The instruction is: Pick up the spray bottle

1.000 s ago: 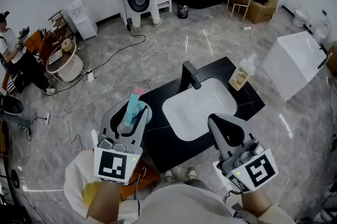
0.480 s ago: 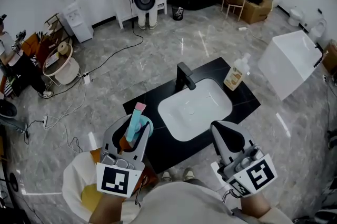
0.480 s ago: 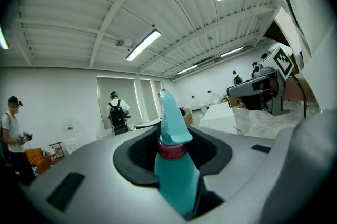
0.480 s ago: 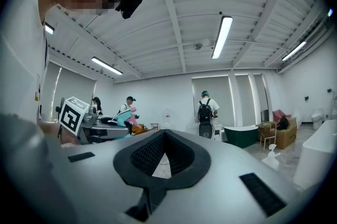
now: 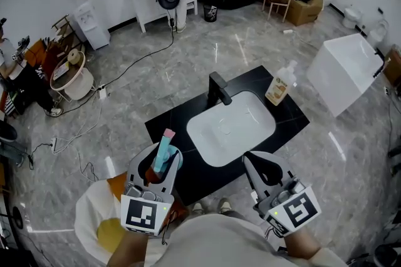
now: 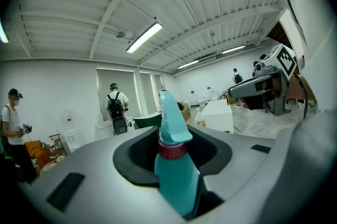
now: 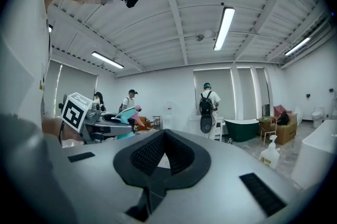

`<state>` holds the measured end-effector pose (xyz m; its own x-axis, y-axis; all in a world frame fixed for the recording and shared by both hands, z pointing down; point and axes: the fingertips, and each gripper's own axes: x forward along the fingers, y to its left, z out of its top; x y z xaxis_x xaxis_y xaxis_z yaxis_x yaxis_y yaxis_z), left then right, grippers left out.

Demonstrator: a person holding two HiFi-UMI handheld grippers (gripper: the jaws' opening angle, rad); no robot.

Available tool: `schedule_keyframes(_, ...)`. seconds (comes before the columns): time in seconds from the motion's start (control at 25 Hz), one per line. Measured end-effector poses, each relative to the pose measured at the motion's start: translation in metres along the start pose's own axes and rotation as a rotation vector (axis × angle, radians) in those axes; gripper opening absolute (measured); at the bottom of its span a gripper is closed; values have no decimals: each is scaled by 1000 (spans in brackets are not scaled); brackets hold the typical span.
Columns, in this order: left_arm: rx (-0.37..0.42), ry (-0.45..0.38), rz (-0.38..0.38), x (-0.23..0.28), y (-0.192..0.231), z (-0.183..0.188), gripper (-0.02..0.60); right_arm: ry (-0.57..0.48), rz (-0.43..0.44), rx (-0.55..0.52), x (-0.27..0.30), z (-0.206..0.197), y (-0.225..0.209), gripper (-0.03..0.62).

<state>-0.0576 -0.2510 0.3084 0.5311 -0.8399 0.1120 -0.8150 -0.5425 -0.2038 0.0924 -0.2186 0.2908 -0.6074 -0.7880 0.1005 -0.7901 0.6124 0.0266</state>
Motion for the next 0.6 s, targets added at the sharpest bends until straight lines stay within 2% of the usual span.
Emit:
schedule_keyframes(0.4,5,-18,4,9,4,8,161,-29,29,-58,10,15,4,26)
schedule_keyframes(0.6,-3,-18,-1,13,4,9,161,-35,1,-81,6,20,-4,28)
